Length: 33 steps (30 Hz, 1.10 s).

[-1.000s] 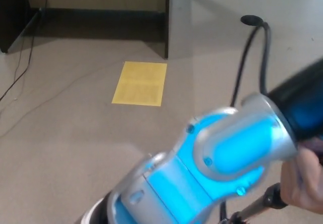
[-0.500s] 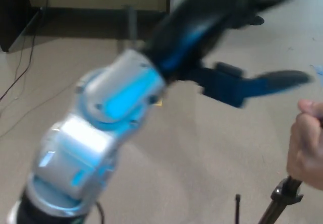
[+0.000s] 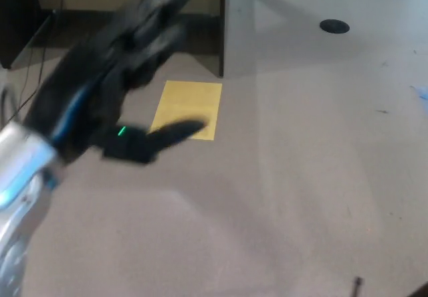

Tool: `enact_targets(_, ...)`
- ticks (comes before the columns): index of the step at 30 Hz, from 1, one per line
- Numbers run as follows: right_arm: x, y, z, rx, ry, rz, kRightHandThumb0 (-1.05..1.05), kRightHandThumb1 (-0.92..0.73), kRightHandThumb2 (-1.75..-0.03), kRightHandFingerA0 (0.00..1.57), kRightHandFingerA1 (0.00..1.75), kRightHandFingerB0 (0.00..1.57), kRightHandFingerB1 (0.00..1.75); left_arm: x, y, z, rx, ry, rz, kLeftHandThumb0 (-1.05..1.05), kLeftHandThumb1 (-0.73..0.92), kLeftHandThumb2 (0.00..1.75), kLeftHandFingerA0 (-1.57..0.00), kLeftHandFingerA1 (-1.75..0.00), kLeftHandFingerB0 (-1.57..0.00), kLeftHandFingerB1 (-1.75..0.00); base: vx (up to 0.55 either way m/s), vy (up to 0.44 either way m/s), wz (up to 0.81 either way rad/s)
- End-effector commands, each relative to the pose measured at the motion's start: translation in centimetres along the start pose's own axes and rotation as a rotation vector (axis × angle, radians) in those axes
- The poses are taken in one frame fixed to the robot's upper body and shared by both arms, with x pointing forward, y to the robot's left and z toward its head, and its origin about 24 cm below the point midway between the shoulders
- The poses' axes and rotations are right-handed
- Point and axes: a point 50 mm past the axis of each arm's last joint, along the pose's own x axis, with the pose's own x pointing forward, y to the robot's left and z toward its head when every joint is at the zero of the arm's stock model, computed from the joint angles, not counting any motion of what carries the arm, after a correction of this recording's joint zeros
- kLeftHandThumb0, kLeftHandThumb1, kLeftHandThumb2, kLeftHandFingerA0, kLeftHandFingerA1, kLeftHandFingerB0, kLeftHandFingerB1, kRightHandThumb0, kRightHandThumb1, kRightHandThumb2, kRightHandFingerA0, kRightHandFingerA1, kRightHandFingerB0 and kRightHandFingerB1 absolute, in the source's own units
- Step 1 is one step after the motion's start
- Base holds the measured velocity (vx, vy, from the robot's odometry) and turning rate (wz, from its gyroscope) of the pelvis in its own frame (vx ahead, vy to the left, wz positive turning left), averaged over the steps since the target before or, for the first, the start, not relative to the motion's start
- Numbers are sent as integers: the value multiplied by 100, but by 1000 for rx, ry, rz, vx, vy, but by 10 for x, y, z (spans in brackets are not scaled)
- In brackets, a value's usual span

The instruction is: There is a tripod standing in front of the robot and the robot extends its left arm to grab it. It lifts the tripod and passes it to a person.

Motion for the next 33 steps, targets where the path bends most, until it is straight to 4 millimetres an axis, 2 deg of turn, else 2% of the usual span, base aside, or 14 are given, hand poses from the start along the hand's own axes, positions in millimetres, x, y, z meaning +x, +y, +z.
enact_targets(1,-3,-1,-9,-6,38,14,-40,-72,-62,69,44,49,37,-32,13,-43,-43,88,36,-61,39,73,0,-7,0,0,0,0,0)
enact_targets(8,-4,-2,-12,-7,49,12,-39,-72,-61,67,43,48,37,-106,50,-146,20,502,249,-60,38,73,-1,-26,0,-6,0,0,0)
enact_targets(15,-4,-2,-11,21,46,-31,-39,-70,-61,69,43,49,37,-171,52,-194,-55,706,355,-54,35,74,-1,-32,-1,-16,0,0,0)
enact_targets(16,-5,-1,-12,26,40,-41,-39,-70,-60,69,44,49,37,-180,50,-200,-75,742,365,-56,41,53,-6,-29,0,-22,0,0,0)
enact_targets(17,-5,-1,-14,43,50,-50,-40,-68,-61,65,42,46,36,-192,49,-208,-79,800,377,-52,34,74,-1,-30,0,-21,0,0,0)
enact_targets(18,-6,1,-15,50,55,-54,-40,-69,-61,65,42,44,35,-206,48,-216,-12,870,391,-53,35,70,-5,-34,-5,-19,0,0,0)
enact_targets(23,-13,11,-27,66,88,-43,-41,-71,-61,62,40,40,34,-248,39,-234,168,1086,345,-40,48,57,-16,-33,-7,-21,0,0,0)
enact_targets(24,-15,13,-31,71,104,-40,-42,-71,-61,61,40,35,32,-252,37,-236,168,1106,339,-26,38,90,-2,-48,0,-48,0,0,0)
enact_targets(25,-17,16,-35,76,121,-39,-51,-60,-84,55,53,26,43,-254,35,-237,154,1108,343,-26,40,91,-2,-48,-1,-47,0,0,0)
enact_targets(26,-20,18,-38,76,130,-39,-51,-60,-84,55,53,26,43,-256,33,-238,149,1113,343,-26,40,91,-2,-48,-1,-47,0,0,0)
enact_targets(27,-22,19,-41,80,135,-40,-44,-74,-62,66,41,27,29,-259,31,-239,155,1127,339,-45,46,64,-18,-38,-11,-32,0,0,0)
enact_targets(28,-24,22,-44,88,141,-41,-45,-74,-63,67,42,24,29,-263,30,-242,152,1162,334,-43,47,65,-20,-38,-11,-33,0,0,0)
enact_targets(29,-25,23,-45,108,150,-42,-34,-53,-99,57,65,9,45,-265,29,-244,169,1198,311,-46,49,68,-25,-40,-12,-34,0,0,0)
enact_targets(33,-33,31,-56,72,173,-22,-36,-55,-100,63,67,8,45,-278,20,-247,155,1228,248,-54,57,78,-31,-46,-11,-36,0,0,0)
